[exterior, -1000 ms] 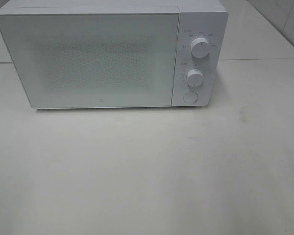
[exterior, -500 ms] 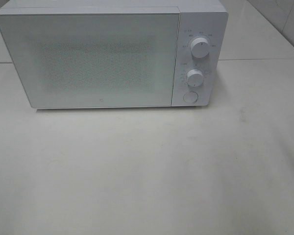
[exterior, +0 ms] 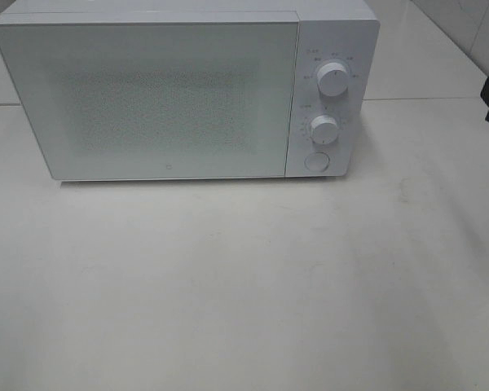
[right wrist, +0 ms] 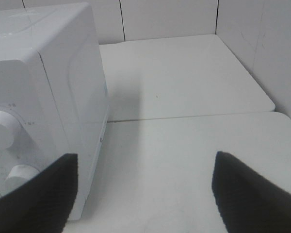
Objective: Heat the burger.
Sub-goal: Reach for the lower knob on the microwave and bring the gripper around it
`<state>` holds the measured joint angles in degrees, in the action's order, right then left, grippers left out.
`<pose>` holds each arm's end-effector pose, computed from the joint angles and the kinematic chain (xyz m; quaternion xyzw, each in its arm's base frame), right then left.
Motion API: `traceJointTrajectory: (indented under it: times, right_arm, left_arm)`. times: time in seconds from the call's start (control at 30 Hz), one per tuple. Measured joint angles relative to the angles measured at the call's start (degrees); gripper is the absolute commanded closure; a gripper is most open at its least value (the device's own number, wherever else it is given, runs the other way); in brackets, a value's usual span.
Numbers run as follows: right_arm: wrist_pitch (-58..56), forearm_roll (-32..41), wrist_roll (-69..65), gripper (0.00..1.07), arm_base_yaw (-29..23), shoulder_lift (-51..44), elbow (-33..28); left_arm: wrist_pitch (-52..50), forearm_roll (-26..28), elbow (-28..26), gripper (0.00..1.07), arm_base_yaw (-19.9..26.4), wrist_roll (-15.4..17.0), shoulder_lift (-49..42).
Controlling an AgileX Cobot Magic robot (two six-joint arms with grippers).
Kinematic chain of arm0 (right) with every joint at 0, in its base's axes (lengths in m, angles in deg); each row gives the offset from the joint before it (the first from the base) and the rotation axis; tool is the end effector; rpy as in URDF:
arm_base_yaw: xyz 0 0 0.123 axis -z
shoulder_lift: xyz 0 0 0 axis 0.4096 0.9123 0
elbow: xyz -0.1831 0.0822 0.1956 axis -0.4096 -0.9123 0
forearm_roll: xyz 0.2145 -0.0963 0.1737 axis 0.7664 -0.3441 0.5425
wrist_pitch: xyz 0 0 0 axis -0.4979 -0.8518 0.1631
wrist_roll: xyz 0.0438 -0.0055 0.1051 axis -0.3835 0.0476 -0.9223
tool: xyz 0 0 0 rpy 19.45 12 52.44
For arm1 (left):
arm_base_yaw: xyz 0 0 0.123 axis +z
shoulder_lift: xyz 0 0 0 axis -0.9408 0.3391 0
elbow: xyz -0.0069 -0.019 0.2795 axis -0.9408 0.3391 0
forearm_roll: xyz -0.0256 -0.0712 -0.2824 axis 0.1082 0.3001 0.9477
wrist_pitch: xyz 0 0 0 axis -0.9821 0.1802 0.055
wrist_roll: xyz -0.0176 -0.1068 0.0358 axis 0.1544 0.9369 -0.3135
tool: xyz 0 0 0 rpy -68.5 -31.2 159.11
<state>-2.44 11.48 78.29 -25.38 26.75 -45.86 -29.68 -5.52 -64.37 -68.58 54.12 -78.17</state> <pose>0.2581 0.0051 0.2028 0.0214 0.7449 0.0313 0.6661 0.0563 -0.0061 0.2883 0.0350 0.8483 -0.0028 0.5284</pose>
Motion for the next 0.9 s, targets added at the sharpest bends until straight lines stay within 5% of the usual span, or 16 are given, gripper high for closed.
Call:
traceJointTrajectory:
  times: [0.43, 0.9]
  right_arm:
    - [16.1, 3.5, 2.1, 0.34, -2.6, 12.0, 0.0]
    - [33.9, 28.6, 13.9, 0.34, -24.5, 28.1, 0.2]
  left_arm:
    - [0.0, 0.0, 0.0, 0.09, 0.0, 0.0, 0.0]
    - [0.0, 0.0, 0.0, 0.09, 0.0, 0.0, 0.0]
